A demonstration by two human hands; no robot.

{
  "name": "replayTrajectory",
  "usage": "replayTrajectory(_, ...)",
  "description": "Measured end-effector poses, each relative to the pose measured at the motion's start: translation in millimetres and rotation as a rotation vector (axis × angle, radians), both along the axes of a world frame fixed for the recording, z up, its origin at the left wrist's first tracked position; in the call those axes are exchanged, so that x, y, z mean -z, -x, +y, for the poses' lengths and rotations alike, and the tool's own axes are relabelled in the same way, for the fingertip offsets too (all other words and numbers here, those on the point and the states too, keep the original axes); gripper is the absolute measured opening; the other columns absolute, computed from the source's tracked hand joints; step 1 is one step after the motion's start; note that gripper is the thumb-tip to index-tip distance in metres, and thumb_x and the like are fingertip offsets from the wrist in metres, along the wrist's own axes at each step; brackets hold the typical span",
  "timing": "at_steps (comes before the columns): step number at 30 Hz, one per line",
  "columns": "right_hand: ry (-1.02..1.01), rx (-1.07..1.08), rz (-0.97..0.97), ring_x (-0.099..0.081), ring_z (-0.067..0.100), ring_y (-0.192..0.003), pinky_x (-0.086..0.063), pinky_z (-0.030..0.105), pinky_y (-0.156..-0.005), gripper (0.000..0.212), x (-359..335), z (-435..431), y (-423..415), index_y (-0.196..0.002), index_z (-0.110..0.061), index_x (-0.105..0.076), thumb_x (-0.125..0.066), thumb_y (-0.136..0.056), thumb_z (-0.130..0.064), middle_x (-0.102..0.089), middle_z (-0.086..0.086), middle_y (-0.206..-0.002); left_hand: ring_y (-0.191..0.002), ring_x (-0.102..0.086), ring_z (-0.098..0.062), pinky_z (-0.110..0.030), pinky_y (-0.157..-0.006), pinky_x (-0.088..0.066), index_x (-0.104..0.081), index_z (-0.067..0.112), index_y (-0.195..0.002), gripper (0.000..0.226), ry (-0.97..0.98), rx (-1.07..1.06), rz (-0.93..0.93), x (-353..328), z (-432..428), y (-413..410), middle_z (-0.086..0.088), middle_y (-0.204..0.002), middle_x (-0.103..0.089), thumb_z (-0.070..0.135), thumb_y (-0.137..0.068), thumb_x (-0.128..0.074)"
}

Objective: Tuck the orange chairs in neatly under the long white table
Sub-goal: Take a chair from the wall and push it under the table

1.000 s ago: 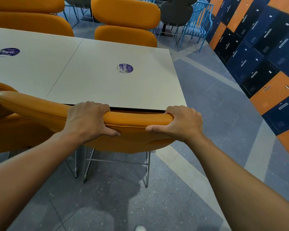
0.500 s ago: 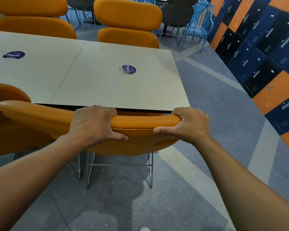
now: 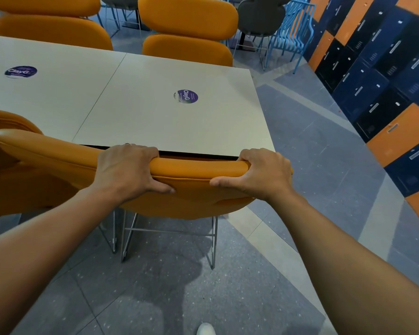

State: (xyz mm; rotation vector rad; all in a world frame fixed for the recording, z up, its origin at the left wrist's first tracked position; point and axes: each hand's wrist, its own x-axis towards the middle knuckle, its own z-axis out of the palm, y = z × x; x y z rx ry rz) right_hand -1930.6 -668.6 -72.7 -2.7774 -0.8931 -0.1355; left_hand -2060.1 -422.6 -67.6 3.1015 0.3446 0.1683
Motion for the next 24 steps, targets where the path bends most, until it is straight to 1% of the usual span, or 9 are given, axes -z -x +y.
replayTrajectory(2, 0.013, -0.014, 0.004, -0.058, 0.012, -0.072, -0.049, 0.03, -0.065, 0.095, -0.5, -1.1, -1.7, -0.085, -0.029, -0.063, -0.023, -0.047, -0.106, -0.063, -0.013, -0.079, -0.072, -0.055, -0.018, -0.03, -0.063, -0.036, -0.055, 0.029, -0.085, 0.074, 0.013, -0.017, 0.004, 1.0, -3.9, 1.4, 0.007, -0.076, -0.06, 0.091, -0.045, -0.046)
replayTrajectory(6, 0.031, -0.021, 0.004, -0.057, 0.01, -0.072, -0.039, 0.025, -0.061, 0.088, -1.3, -4.8, -2.7, -0.086, -0.029, -0.063, -0.031, -0.05, -0.103, -0.062, -0.013, -0.079, -0.07, -0.053, -0.017, -0.03, -0.061, -0.035, -0.052, 0.03, -0.083, 0.073, -0.004, -0.033, 0.007, -0.4, -9.7, 2.8, 0.008, -0.073, -0.057, 0.091, -0.044, -0.044)
replayTrajectory(10, 0.039, -0.007, -0.001, -0.056, 0.01, -0.07, -0.036, 0.024, -0.059, 0.086, -0.8, -3.2, -3.1, -0.082, -0.029, -0.061, -0.033, -0.05, -0.103, -0.06, -0.014, -0.076, -0.072, -0.053, -0.016, -0.03, -0.061, -0.036, -0.053, 0.03, -0.088, 0.075, -0.023, -0.02, 0.031, -3.1, -7.9, 2.6, 0.008, -0.076, -0.056, 0.091, -0.046, -0.042)
replayTrajectory(12, 0.031, -0.005, -0.002, -0.056, 0.01, -0.071, -0.037, 0.025, -0.06, 0.086, -0.2, -2.9, -3.3, -0.083, -0.029, -0.061, -0.033, -0.05, -0.103, -0.06, -0.014, -0.077, -0.071, -0.052, -0.015, -0.03, -0.06, -0.036, -0.056, 0.029, -0.092, 0.079, -0.049, -0.01, 0.028, -3.6, -6.1, 2.4, 0.008, -0.077, -0.056, 0.092, -0.047, -0.04)
replayTrajectory(15, 0.021, -0.002, 0.015, -0.057, 0.011, -0.074, -0.042, 0.026, -0.062, 0.087, 0.8, -2.9, -2.8, -0.09, -0.031, -0.063, -0.033, -0.051, -0.103, -0.06, -0.014, -0.082, -0.071, -0.051, -0.014, -0.029, -0.061, -0.035, -0.058, 0.029, -0.097, 0.082, -0.07, -0.001, 0.041, -4.2, -5.1, 2.6, 0.009, -0.078, -0.054, 0.093, -0.048, -0.039)
replayTrajectory(18, 0.002, -0.001, 0.011, -0.058, 0.011, -0.074, -0.048, 0.029, -0.066, 0.092, 1.3, -3.1, -1.5, -0.09, -0.03, -0.065, -0.028, -0.049, -0.105, -0.063, -0.012, -0.083, -0.073, -0.054, -0.015, -0.03, -0.065, -0.036, -0.06, 0.029, -0.098, 0.085, -0.065, 0.011, 0.044, -3.6, -3.6, 1.5, 0.007, -0.081, -0.06, 0.094, -0.048, -0.037)
replayTrajectory(19, -0.002, -0.001, 0.009, -0.058, 0.011, -0.075, -0.048, 0.029, -0.066, 0.093, 1.2, -2.9, -1.0, -0.09, -0.03, -0.065, -0.027, -0.049, -0.105, -0.064, -0.012, -0.084, -0.074, -0.055, -0.016, -0.03, -0.066, -0.037, -0.06, 0.028, -0.099, 0.086, -0.061, 0.015, 0.042, -2.7, -2.6, 1.8, 0.007, -0.082, -0.062, 0.094, -0.048, -0.036)
replayTrajectory(22, 0.002, -0.007, 0.004, -0.057, 0.01, -0.075, -0.042, 0.026, -0.062, 0.096, 2.3, -4.2, -0.8, -0.092, -0.031, -0.065, -0.024, -0.048, -0.106, -0.063, -0.013, -0.085, -0.078, -0.056, -0.016, -0.033, -0.07, -0.039, -0.061, 0.029, -0.1, 0.089, -0.069, 0.011, 0.037, -0.6, -2.7, 3.1, 0.006, -0.084, -0.064, 0.096, -0.048, -0.032)
replayTrajectory(24, -0.014, -0.008, 0.007, -0.058, 0.011, -0.075, -0.046, 0.028, -0.065, 0.104, 3.2, -5.0, -1.2, -0.091, -0.03, -0.066, -0.016, -0.044, -0.109, -0.065, -0.013, -0.085, -0.082, -0.057, -0.018, -0.036, -0.075, -0.041, -0.062, 0.03, -0.102, 0.091, -0.069, -0.004, 0.034, -0.1, -5.0, 4.5, 0.006, -0.087, -0.065, 0.096, -0.049, -0.031)
